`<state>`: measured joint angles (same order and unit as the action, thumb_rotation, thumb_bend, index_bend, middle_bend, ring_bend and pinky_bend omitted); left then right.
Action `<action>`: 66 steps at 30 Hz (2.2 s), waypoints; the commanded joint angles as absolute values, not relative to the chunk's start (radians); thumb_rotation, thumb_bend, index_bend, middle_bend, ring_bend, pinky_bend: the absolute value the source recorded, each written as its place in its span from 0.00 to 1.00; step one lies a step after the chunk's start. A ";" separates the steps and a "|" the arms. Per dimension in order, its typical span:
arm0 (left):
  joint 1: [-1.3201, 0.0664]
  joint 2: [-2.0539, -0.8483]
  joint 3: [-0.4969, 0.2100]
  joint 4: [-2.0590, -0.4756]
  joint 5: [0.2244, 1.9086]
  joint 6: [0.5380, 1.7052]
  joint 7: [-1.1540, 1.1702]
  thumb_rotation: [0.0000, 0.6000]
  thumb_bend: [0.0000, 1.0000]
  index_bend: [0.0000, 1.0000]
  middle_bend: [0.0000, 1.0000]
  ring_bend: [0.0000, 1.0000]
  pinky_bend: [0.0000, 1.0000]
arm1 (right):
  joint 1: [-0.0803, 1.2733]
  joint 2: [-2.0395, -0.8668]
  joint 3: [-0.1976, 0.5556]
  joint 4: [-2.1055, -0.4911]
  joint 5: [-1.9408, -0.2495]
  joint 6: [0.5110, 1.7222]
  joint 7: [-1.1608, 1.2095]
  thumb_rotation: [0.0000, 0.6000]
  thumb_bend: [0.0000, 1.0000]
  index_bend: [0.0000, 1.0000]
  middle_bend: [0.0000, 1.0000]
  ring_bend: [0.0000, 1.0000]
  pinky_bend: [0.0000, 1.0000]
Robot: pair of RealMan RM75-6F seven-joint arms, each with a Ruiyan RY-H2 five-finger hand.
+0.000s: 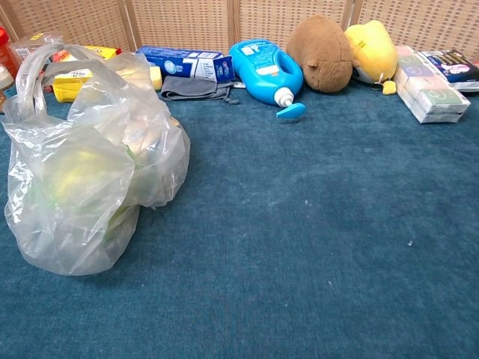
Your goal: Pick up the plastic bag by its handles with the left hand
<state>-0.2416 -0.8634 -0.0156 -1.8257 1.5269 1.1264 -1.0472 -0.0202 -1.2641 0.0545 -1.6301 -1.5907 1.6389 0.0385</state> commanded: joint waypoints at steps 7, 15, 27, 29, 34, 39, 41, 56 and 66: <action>-0.473 -0.817 0.004 -1.747 1.687 0.898 -1.810 0.00 0.24 0.27 0.28 0.16 0.15 | -0.022 -1.268 0.058 -1.623 -1.574 1.632 0.040 0.29 0.25 0.43 0.48 0.40 0.28; -0.557 -0.846 0.046 -1.686 1.730 0.887 -2.035 0.00 0.24 0.27 0.28 0.16 0.17 | -0.029 -1.270 0.058 -1.610 -1.563 1.635 0.051 0.29 0.24 0.43 0.48 0.40 0.28; -0.656 -0.882 0.112 -1.614 1.768 0.889 -2.260 0.00 0.24 0.27 0.28 0.16 0.19 | -0.033 -1.273 0.059 -1.603 -1.560 1.637 0.057 0.29 0.24 0.43 0.48 0.40 0.27; -0.668 -0.888 0.119 -1.605 1.767 0.890 -2.298 0.00 0.24 0.27 0.28 0.16 0.19 | -0.034 -1.273 0.058 -1.603 -1.561 1.638 0.056 0.28 0.24 0.43 0.48 0.40 0.27; -0.707 -0.911 0.147 -1.564 1.783 0.901 -2.419 0.00 0.25 0.25 0.28 0.16 0.20 | -0.038 -1.272 0.058 -1.604 -1.558 1.641 0.055 0.29 0.25 0.43 0.48 0.40 0.27; -0.727 -0.926 0.167 -1.538 1.792 0.906 -2.460 0.00 0.25 0.25 0.28 0.16 0.20 | -0.040 -1.272 0.058 -1.605 -1.558 1.642 0.052 0.29 0.25 0.43 0.48 0.40 0.27; -0.738 -0.938 0.178 -1.522 1.791 0.907 -2.478 0.00 0.25 0.25 0.28 0.16 0.20 | -0.040 -1.272 0.058 -1.605 -1.557 1.641 0.051 0.29 0.24 0.43 0.48 0.40 0.27; -0.775 -1.013 0.256 -1.425 1.791 0.941 -2.584 0.00 0.25 0.25 0.28 0.16 0.21 | -0.045 -1.269 0.058 -1.616 -1.555 1.642 0.037 0.29 0.24 0.43 0.48 0.40 0.27; -0.842 -1.029 0.273 -1.425 1.799 0.919 -2.596 0.00 0.25 0.23 0.27 0.16 0.22 | -0.052 -1.266 0.057 -1.615 -1.552 1.647 0.042 0.29 0.25 0.43 0.48 0.40 0.27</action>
<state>-0.8303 -1.0270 0.2704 -1.4227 1.7953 0.9274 -2.5951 -0.0517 -1.2660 0.0570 -1.6152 -1.5526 1.6469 0.0414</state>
